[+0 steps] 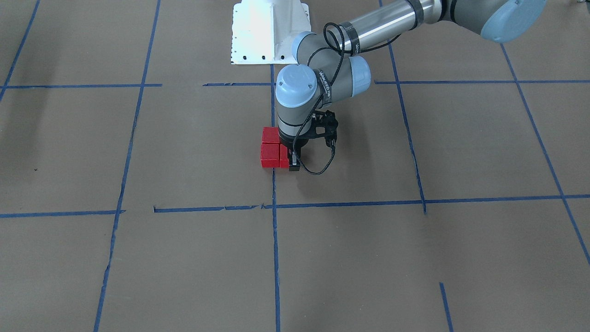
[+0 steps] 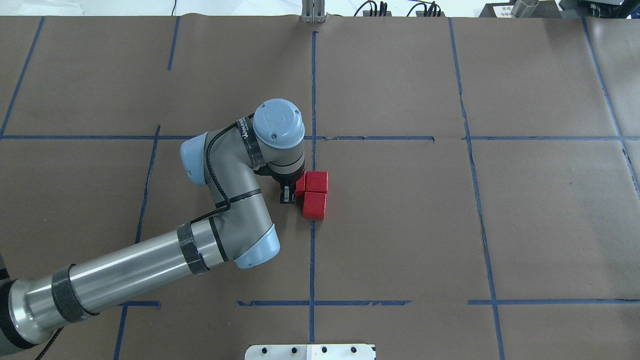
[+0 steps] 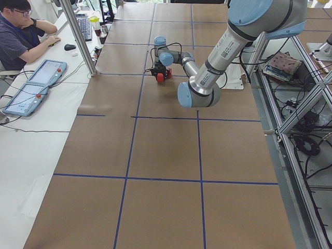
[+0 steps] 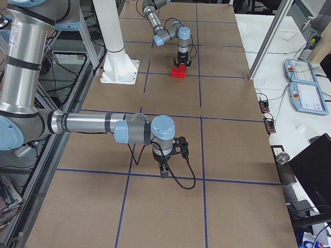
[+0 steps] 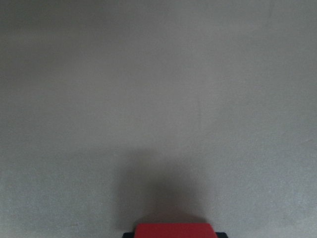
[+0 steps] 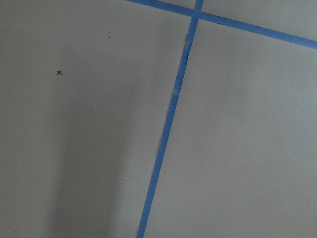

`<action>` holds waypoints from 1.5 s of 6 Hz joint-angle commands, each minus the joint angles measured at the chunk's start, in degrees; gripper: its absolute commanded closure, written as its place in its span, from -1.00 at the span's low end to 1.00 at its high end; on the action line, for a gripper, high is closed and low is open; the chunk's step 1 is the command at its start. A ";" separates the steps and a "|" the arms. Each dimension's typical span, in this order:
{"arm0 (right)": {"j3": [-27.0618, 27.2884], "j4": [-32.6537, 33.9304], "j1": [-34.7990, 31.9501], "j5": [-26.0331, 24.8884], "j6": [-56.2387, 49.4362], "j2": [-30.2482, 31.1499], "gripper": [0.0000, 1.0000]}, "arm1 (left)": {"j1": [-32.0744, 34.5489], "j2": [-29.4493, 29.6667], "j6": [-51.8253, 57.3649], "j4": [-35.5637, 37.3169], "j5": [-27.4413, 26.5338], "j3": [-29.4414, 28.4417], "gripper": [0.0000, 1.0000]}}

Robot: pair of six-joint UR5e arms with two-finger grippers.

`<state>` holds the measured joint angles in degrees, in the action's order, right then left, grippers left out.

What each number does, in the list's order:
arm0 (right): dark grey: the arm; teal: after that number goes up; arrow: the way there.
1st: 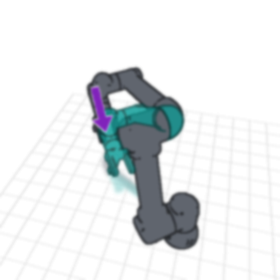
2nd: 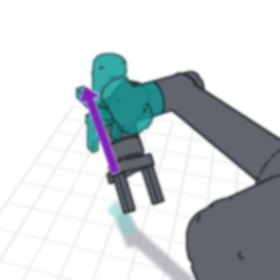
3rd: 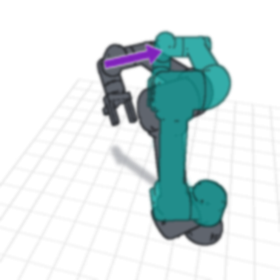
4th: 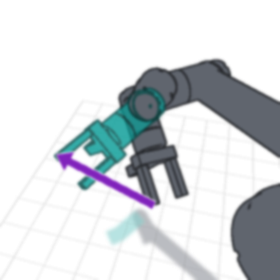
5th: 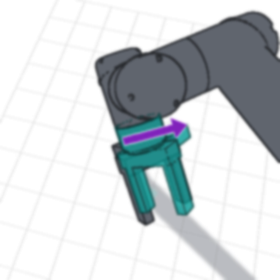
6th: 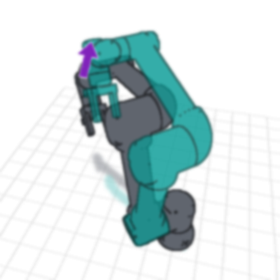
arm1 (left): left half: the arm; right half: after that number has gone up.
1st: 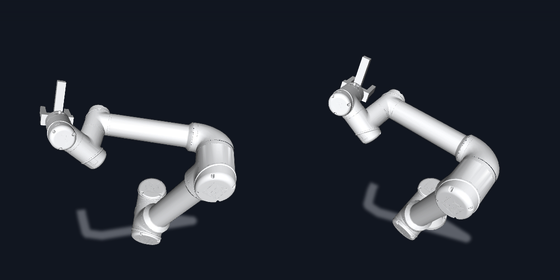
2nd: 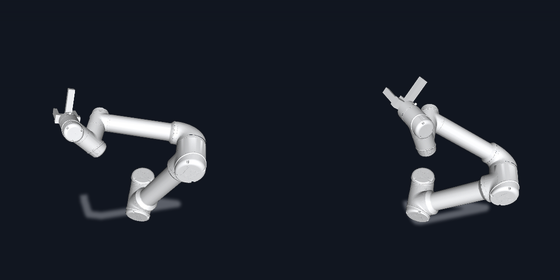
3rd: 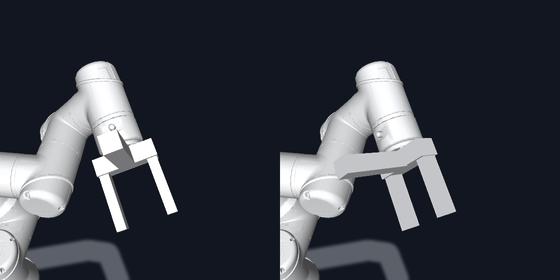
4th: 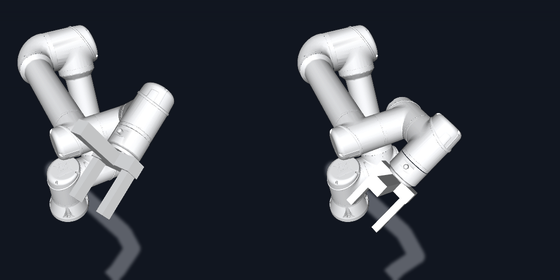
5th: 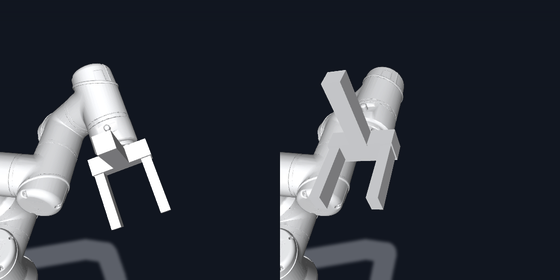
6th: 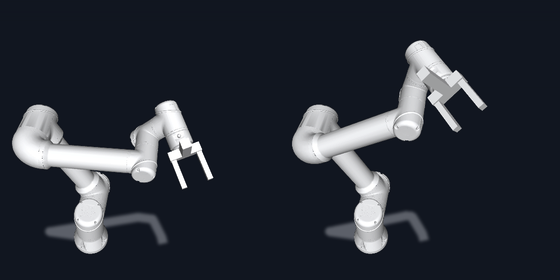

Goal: Form red blocks into L shape at center

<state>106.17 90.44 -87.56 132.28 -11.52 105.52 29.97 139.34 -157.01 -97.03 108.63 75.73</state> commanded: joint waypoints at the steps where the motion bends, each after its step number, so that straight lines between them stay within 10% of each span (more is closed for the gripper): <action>1: 0.00 0.00 0.02 0.00 0.00 -0.05 -0.99 | 0.00 -0.03 0.91 -0.09 0.00 0.03 -0.61; 2: 0.00 0.00 0.02 0.00 0.00 -0.05 -0.99 | 0.09 -0.03 1.01 0.09 0.00 0.03 -1.00; 4: 0.00 0.00 0.02 0.00 0.00 -0.05 -0.99 | 0.44 -0.56 3.63 1.22 0.52 3.43 -1.00; 9: -0.09 0.09 0.02 0.00 0.26 -0.14 -0.99 | 8.07 -23.00 53.58 12.49 8.00 38.92 -1.00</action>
<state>106.16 90.46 -87.54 132.27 -11.33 105.44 35.85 122.16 -117.83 -84.50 116.39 109.09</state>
